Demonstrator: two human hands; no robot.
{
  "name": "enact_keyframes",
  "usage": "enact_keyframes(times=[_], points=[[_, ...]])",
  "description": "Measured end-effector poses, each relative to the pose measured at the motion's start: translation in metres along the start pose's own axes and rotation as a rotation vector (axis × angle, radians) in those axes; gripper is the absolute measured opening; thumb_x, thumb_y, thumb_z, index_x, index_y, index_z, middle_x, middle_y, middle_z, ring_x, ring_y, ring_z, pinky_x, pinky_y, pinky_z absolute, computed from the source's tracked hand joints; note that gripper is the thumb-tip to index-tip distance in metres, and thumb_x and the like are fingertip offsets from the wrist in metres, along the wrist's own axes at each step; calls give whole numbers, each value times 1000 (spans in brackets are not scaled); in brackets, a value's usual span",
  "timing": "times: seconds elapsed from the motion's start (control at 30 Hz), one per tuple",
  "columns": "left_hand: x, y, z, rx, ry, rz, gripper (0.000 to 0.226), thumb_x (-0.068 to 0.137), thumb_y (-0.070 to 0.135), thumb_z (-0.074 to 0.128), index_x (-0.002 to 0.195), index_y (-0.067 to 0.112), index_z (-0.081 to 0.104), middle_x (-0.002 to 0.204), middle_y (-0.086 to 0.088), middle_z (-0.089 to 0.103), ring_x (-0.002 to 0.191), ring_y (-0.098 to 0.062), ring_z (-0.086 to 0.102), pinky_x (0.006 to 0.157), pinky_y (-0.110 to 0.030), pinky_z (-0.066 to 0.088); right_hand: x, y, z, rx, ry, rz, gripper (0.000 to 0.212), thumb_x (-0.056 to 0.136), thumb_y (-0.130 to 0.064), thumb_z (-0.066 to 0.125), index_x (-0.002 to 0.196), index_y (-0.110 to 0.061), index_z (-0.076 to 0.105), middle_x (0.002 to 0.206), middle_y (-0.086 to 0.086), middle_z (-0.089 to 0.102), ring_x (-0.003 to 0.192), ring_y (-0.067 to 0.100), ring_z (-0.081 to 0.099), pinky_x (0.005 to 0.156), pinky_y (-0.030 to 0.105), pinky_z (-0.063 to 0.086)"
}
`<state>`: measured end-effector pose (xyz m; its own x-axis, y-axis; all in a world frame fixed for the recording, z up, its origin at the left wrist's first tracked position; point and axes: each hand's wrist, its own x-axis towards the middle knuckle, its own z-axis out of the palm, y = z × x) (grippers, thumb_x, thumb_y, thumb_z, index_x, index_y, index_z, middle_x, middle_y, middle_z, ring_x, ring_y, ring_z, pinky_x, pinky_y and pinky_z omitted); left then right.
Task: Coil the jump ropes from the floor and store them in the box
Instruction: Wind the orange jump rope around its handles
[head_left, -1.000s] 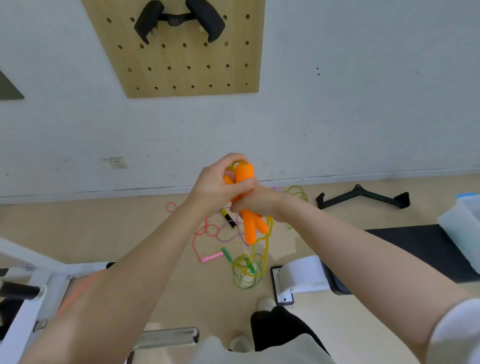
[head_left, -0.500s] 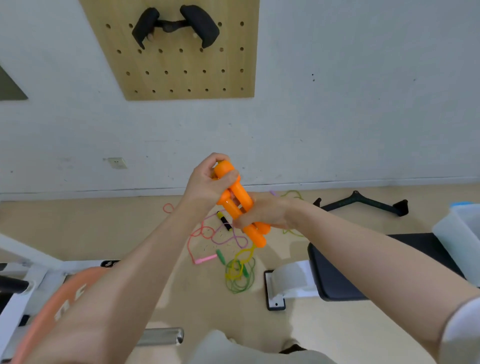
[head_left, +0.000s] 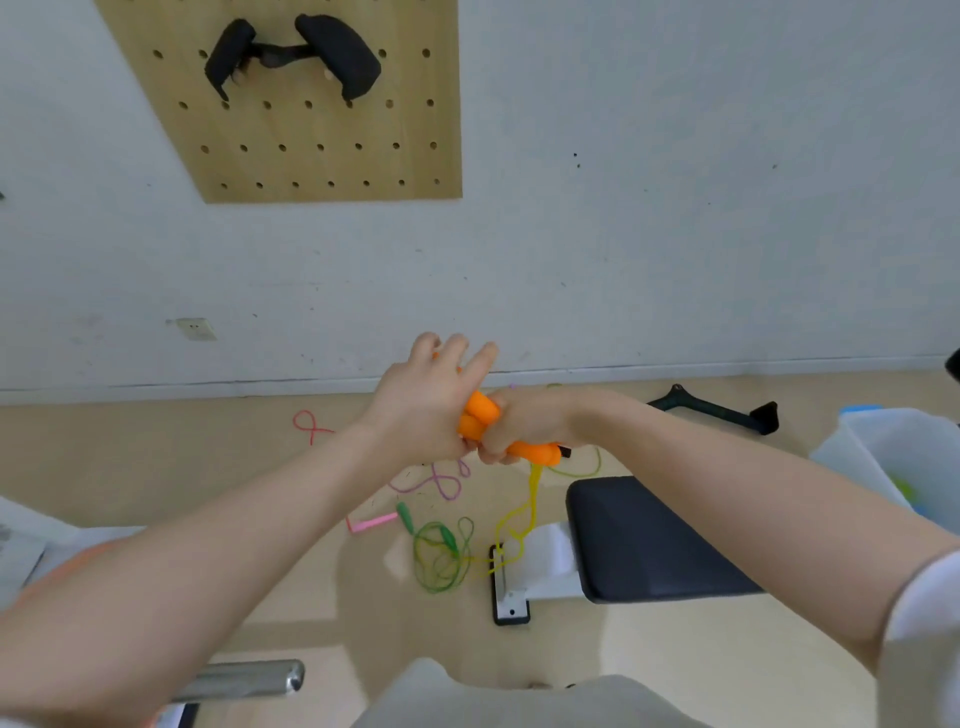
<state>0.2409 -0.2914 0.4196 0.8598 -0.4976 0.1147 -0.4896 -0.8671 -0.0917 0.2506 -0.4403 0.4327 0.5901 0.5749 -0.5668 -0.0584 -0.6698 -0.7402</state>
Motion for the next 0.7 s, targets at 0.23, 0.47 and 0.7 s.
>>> enact_keyframes(times=[0.23, 0.47, 0.7], points=[[16, 24, -9, 38, -35, 81, 43, 68, 18, 70, 107, 17, 51, 100, -10, 50, 84, -31, 50, 55, -31, 32, -25, 33, -30, 136, -195, -22, 24, 79, -1, 62, 100, -12, 55, 79, -6, 59, 68, 11, 55, 62, 18, 47], [16, 30, -21, 212, 36, 266, 46, 50, 8, 69, 90, 17, 49, 87, -8, 56, 88, -31, 51, 44, -30, 40, -20, 46, -32, 233, -341, -119, 18, 76, 3, 56, 82, -10, 45, 77, 8, 44, 61, 13, 48, 60, 18, 44], [14, 50, -34, 283, -323, 194, 38, 88, 21, 49, 125, 20, 39, 119, -6, 41, 111, -28, 38, 62, -31, 36, -11, 37, -41, 41, -366, 14, 21, 88, -29, 59, 103, -16, 53, 93, 4, 60, 81, 11, 55, 76, 20, 47]])
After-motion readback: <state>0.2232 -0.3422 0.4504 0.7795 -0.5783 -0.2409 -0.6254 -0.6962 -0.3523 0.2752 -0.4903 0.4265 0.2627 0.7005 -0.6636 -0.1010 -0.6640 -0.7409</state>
